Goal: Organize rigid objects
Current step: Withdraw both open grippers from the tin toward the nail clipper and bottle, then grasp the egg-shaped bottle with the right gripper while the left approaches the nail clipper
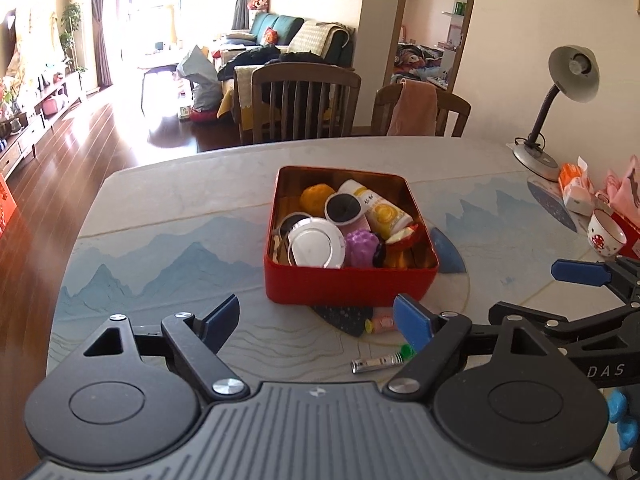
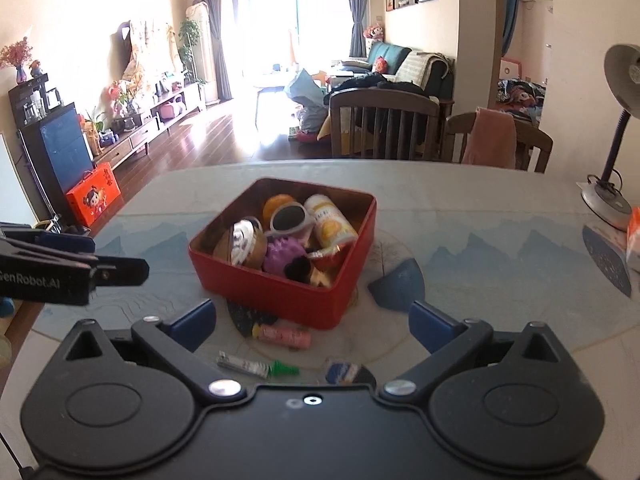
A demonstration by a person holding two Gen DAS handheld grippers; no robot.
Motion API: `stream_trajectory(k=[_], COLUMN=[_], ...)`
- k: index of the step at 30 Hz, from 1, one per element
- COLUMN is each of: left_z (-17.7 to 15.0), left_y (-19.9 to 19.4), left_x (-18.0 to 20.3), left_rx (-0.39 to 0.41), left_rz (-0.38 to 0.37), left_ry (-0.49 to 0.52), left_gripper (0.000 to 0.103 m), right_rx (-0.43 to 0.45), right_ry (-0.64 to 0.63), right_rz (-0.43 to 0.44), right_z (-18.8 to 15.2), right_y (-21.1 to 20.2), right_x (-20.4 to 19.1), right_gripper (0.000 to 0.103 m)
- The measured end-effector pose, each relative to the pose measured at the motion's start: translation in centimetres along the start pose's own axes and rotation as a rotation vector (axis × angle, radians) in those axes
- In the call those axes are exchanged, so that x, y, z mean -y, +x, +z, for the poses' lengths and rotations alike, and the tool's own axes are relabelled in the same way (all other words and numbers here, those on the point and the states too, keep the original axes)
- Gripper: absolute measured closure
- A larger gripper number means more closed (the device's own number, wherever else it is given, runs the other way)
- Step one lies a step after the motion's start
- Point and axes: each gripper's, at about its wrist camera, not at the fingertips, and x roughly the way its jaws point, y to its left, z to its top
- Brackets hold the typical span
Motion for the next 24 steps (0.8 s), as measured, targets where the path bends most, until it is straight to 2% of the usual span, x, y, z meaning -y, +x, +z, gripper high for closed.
stream_trajectory(k=[8, 14, 24], left_z=[-2.4, -3.9, -5.0], left_y=[0.8, 3.5, 7.7], left_x=[0.7, 1.4, 2.9], left_rx=[-0.045, -0.116, -0.162], left_rz=[-0.005, -0.02, -0.036], left_ry=[0.0, -0.029, 0.018], left_gripper=[0.019, 0.019, 0.019], right_rx=[-0.038, -0.085, -0.172], right_ry=[0.007, -0.029, -0.134], right_rz=[-0.009, 0.044, 0.126], right_z=[-2.3, -3.3, -4.0], right_y=[0.1, 1.5, 5.2], right_x=[0.9, 1.9, 3.5], right_gripper=[0.0, 0.001, 0.007])
